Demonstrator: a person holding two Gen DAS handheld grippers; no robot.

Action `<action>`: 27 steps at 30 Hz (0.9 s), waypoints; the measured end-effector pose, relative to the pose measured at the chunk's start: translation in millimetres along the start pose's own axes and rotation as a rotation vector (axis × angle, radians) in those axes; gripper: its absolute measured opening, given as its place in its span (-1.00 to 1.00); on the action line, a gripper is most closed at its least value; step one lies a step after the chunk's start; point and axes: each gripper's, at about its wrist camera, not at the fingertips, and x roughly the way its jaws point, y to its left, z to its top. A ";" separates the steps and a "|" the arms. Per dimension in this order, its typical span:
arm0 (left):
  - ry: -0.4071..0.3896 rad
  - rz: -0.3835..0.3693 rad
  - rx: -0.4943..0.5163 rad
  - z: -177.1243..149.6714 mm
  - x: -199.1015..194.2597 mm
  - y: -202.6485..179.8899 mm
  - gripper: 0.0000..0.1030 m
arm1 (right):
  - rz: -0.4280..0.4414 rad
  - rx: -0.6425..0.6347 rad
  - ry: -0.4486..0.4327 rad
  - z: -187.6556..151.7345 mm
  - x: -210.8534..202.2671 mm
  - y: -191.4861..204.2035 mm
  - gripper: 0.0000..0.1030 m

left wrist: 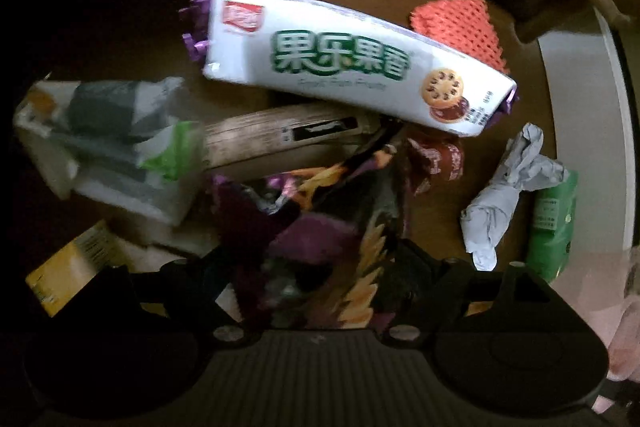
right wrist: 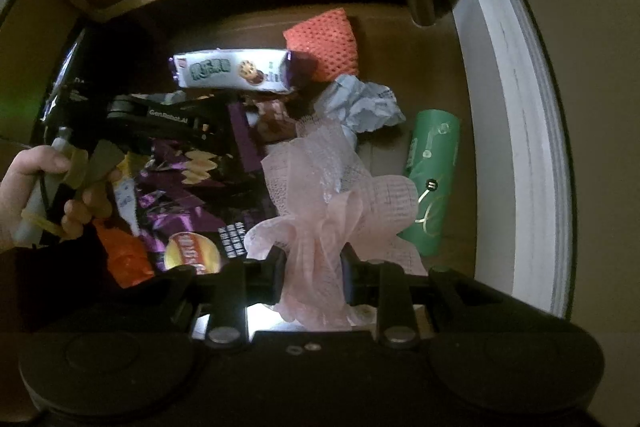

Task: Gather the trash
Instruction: 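Close the right gripper on the pink mesh net while the left gripper grasps the purple chip bag, then lift both held items up over the teal wastebasket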

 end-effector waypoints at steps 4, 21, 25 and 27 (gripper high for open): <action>0.009 -0.016 0.007 -1.7 1.2 -9.8 -0.33 | 0.000 0.010 -0.004 2.9 6.5 -3.5 -0.47; -0.137 0.028 0.090 -34.9 -171.1 -86.6 -0.70 | -0.007 0.057 -0.089 2.5 -79.9 20.1 -0.50; -0.185 0.034 0.098 -31.9 -251.7 -102.4 -0.70 | -0.008 0.051 -0.136 16.1 -133.4 32.1 -0.51; -0.213 0.025 0.098 -29.0 -296.2 -108.4 -0.70 | -0.005 0.050 -0.164 27.0 -166.5 39.8 -0.51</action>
